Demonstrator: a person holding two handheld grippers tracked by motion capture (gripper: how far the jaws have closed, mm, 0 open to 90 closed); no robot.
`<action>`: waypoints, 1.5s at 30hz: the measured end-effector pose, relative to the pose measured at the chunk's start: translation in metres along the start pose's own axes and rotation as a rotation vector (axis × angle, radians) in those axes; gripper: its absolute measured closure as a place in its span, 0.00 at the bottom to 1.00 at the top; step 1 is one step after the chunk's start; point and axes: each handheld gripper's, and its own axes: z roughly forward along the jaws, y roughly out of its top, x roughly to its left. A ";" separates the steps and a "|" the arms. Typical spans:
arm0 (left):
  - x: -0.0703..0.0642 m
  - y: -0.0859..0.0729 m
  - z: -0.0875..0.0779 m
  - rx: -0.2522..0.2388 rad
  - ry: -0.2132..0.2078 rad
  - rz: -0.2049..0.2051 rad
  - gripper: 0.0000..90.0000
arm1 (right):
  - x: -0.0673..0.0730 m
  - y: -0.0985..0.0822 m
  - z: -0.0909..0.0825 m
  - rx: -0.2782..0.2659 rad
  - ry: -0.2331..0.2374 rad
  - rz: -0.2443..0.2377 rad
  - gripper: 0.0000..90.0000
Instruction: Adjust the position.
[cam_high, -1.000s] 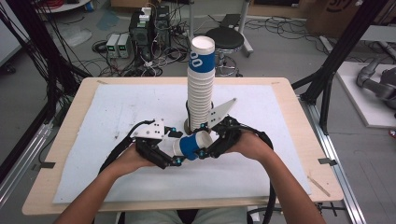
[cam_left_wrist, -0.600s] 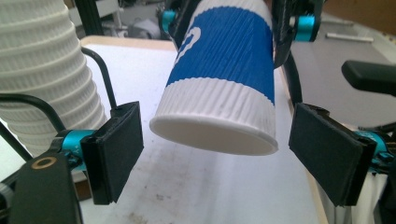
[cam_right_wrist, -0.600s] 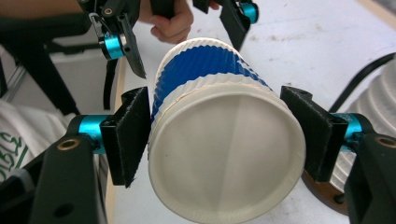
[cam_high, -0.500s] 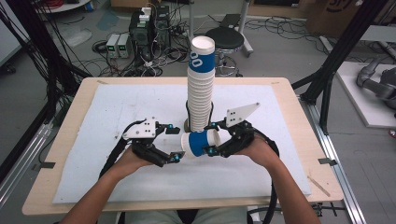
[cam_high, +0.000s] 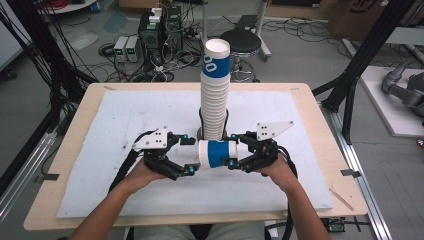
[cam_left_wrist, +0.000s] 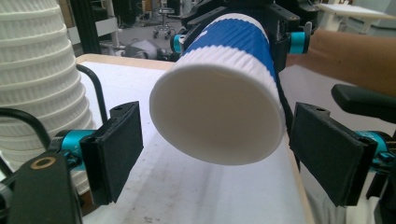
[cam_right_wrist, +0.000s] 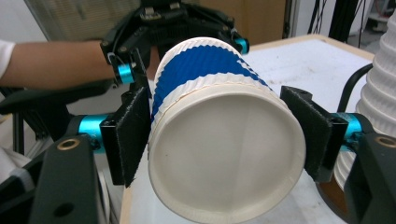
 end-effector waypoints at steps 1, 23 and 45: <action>-0.001 0.000 0.001 -0.008 -0.001 0.000 0.19 | 0.001 -0.001 0.000 -0.010 0.001 0.003 0.31; 0.000 -0.006 0.016 -0.042 -0.055 -0.032 0.17 | 0.000 -0.005 0.007 -0.060 0.061 0.024 0.31; 0.000 0.007 0.004 0.031 -0.049 0.035 0.27 | 0.003 0.005 0.001 -0.008 0.024 0.051 0.22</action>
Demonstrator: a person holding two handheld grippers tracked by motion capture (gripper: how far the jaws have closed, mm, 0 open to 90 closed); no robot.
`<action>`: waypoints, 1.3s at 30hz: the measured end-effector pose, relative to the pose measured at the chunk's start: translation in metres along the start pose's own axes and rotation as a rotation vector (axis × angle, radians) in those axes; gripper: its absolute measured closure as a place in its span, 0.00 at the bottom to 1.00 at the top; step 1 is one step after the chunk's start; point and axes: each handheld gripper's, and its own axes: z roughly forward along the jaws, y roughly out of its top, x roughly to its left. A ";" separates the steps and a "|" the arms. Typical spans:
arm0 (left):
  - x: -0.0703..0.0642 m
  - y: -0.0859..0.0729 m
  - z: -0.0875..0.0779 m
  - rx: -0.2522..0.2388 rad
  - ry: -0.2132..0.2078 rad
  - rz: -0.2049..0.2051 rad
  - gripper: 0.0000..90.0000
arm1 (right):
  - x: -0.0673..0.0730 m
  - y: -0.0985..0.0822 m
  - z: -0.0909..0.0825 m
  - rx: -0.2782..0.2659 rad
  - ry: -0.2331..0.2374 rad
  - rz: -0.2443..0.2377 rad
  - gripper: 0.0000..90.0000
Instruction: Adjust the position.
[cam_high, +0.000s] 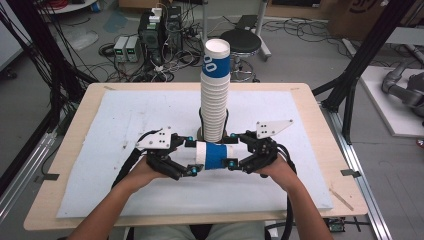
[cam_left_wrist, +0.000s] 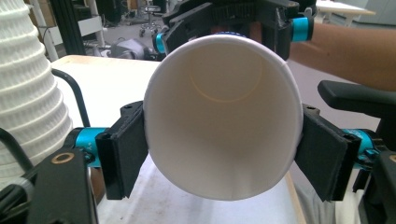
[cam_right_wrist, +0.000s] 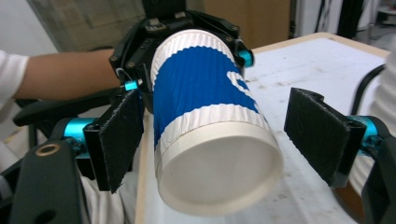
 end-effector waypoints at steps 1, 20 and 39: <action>0.000 0.002 -0.001 0.012 0.002 0.004 0.27 | 0.000 0.002 -0.002 0.007 -0.013 -0.015 0.22; 0.006 0.042 0.005 0.318 0.024 0.070 0.27 | 0.016 0.048 0.012 0.333 -0.143 -0.263 0.22; 0.004 0.049 0.023 0.457 0.028 0.088 0.27 | 0.018 0.042 0.048 0.547 -0.151 -0.360 0.24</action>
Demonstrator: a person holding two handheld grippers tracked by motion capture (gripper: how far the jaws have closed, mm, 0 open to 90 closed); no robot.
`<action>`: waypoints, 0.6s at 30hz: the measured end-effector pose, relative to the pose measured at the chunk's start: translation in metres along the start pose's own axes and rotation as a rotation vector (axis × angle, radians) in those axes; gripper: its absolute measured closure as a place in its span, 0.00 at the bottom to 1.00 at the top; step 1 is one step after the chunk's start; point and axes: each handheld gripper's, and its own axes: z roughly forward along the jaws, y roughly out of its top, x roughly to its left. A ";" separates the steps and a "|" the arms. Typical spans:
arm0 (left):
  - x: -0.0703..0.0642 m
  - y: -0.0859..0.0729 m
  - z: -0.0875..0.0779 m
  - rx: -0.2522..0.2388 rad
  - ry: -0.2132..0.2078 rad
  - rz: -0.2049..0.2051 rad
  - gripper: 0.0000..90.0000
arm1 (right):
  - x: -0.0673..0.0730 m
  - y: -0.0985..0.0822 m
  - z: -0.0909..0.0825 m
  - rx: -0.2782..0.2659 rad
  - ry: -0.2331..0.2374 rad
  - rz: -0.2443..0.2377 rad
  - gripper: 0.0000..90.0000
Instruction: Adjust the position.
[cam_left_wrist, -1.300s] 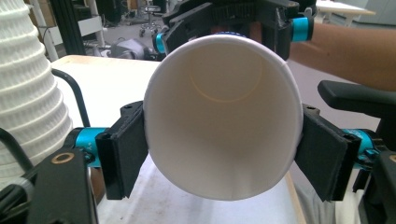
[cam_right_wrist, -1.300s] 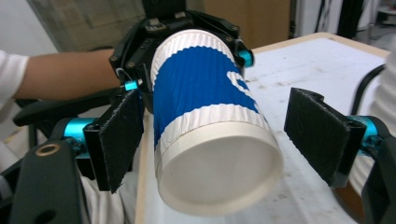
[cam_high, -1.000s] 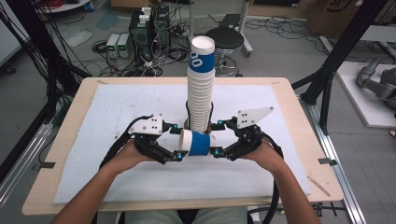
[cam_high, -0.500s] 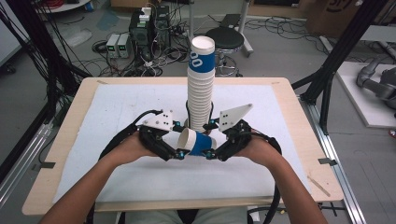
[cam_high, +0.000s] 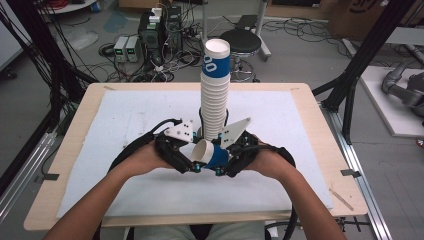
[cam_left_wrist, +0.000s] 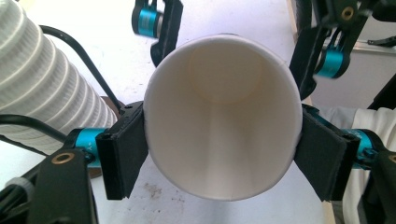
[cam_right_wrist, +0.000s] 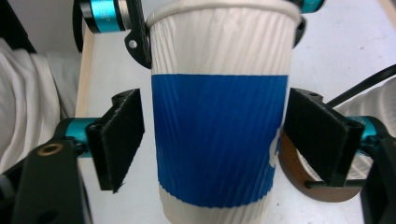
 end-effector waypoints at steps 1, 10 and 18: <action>0.000 0.000 0.001 0.000 -0.005 -0.004 0.27 | 0.000 0.000 0.001 0.012 0.004 -0.007 0.29; -0.002 0.001 0.008 0.007 -0.016 -0.010 0.26 | 0.004 -0.001 0.008 0.074 0.007 -0.013 0.31; -0.002 -0.005 0.007 -0.087 -0.030 -0.060 0.23 | 0.003 -0.008 0.006 0.034 0.018 0.015 0.31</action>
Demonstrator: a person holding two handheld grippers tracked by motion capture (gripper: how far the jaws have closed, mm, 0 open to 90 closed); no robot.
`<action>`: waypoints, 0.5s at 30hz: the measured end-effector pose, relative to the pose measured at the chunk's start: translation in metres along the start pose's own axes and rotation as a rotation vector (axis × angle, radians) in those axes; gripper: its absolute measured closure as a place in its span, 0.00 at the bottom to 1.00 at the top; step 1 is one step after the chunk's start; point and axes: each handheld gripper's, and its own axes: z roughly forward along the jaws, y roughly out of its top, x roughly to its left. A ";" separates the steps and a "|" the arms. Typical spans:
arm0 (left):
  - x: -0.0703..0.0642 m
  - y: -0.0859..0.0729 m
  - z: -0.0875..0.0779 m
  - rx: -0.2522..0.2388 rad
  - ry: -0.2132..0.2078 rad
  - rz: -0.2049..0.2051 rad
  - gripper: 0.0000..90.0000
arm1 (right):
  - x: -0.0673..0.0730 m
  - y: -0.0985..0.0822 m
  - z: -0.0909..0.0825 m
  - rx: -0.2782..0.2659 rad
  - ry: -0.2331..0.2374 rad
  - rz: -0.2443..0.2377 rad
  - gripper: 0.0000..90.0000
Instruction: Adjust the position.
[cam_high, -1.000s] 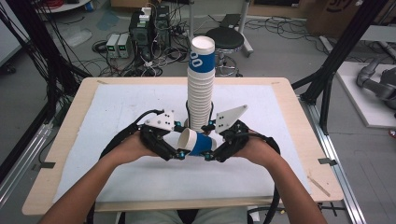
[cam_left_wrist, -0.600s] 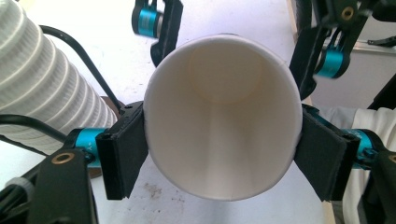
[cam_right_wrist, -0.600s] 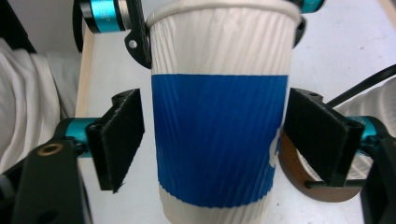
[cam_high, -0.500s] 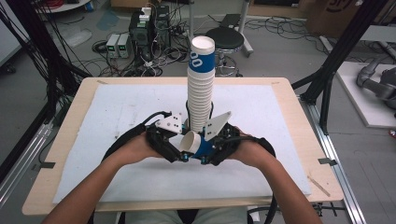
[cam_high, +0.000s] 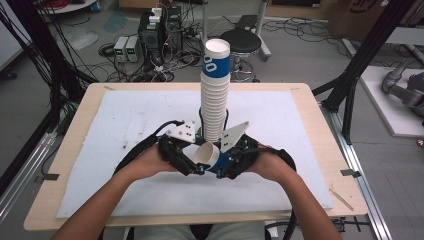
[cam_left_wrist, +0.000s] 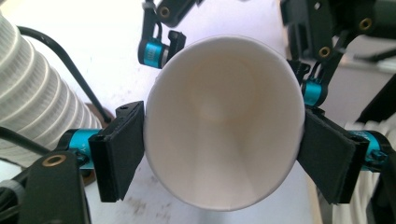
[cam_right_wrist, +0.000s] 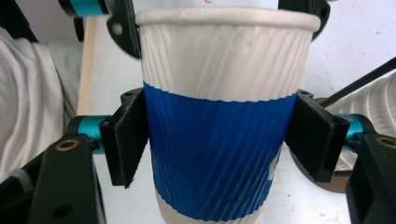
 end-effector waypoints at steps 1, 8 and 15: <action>0.000 -0.002 -0.001 -0.021 0.003 -0.004 0.23 | 0.000 -0.002 -0.001 -0.015 0.002 0.005 0.30; 0.000 -0.013 -0.015 -0.233 0.067 -0.076 0.20 | -0.005 -0.024 -0.012 -0.149 0.009 0.118 0.30; 0.005 -0.029 -0.029 -0.372 0.157 -0.141 0.20 | -0.008 -0.050 -0.020 -0.271 -0.017 0.212 0.30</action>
